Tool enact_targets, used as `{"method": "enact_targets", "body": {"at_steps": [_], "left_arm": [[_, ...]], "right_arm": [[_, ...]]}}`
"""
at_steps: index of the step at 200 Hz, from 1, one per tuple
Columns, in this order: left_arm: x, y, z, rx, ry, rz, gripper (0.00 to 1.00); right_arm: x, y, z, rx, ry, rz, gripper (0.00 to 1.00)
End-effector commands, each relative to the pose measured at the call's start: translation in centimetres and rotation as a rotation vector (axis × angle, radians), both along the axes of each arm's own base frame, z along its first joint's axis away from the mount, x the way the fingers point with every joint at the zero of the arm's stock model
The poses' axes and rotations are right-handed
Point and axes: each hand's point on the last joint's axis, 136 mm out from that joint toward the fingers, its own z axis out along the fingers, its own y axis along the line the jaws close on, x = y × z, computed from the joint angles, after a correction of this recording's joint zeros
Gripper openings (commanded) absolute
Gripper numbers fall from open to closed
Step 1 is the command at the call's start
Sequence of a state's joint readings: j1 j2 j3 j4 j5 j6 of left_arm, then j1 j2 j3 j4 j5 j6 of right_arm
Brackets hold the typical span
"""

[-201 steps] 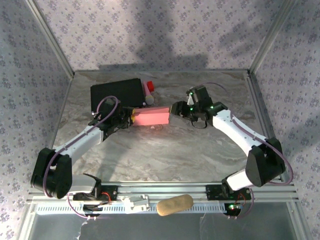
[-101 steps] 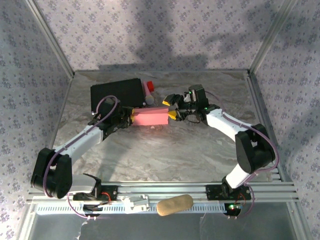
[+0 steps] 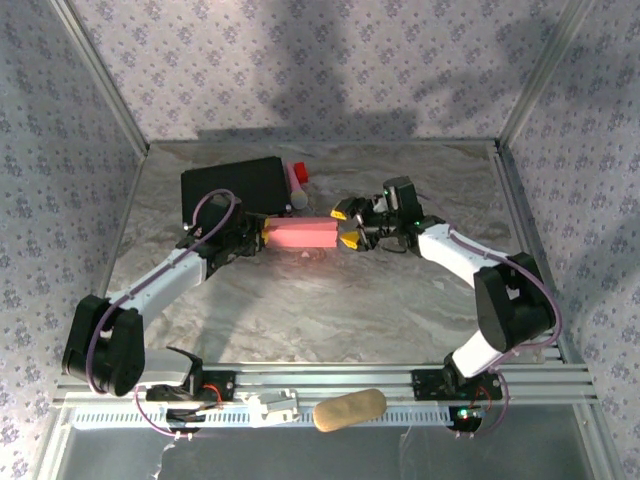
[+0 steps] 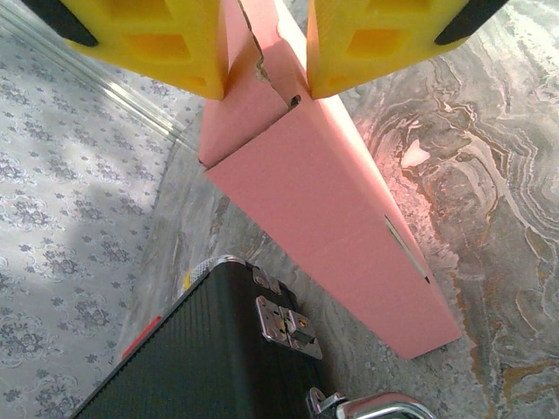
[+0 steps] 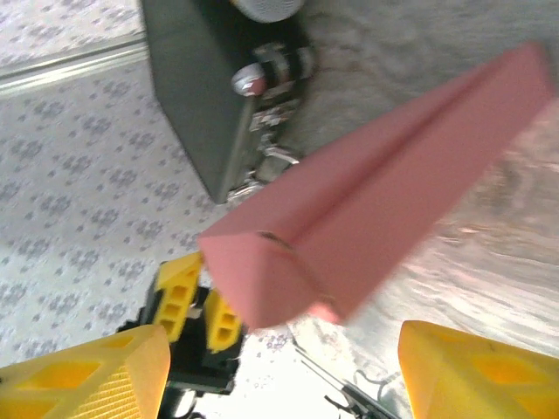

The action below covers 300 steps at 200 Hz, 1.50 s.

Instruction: Fold the paper box

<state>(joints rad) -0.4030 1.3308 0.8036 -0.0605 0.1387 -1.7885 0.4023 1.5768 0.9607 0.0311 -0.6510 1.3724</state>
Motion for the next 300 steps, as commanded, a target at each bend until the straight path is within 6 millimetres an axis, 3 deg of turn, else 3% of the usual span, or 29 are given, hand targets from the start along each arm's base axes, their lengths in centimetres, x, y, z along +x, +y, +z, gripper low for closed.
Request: {"method": "enact_targets", "body": {"at_steps": [1, 29, 78, 99, 152, 193, 249, 300], "left_arm": [[-0.2, 0.5, -0.9, 0.039, 0.046, 0.006, 0.27], [-0.1, 0.4, -0.6, 0.040, 0.041, 0.004, 0.27], [-0.1, 0.5, -0.6, 0.041, 0.040, 0.006, 0.26], [0.0, 0.5, -0.5, 0.042, 0.037, 0.005, 0.26], [0.1, 0.5, -0.6, 0.041, 0.040, 0.001, 0.26], [0.1, 0.6, -0.7, 0.042, 0.042, 0.002, 0.26], [0.1, 0.7, -1.0, 0.040, 0.050, -0.001, 0.26], [0.0, 0.7, -1.2, 0.041, 0.052, -0.005, 0.22]], "right_arm": [[-0.9, -1.2, -1.6, -0.044, 0.076, -0.019, 0.71], [-0.5, -1.6, -1.6, -0.047, 0.079, -0.041, 0.71], [0.9, -0.3, 0.1, 0.021, 0.034, -0.050, 0.70], [1.1, 0.2, 0.1, 0.032, 0.032, -0.047, 0.63], [1.2, 1.2, -1.7, 0.044, 0.062, -0.035, 0.49], [1.2, 1.0, -3.5, 0.026, 0.095, -0.046, 0.30], [0.2, 0.0, -6.6, -0.071, 0.148, -0.027, 0.19], [-1.1, -1.3, -9.4, -0.183, 0.192, 0.014, 0.15]]}}
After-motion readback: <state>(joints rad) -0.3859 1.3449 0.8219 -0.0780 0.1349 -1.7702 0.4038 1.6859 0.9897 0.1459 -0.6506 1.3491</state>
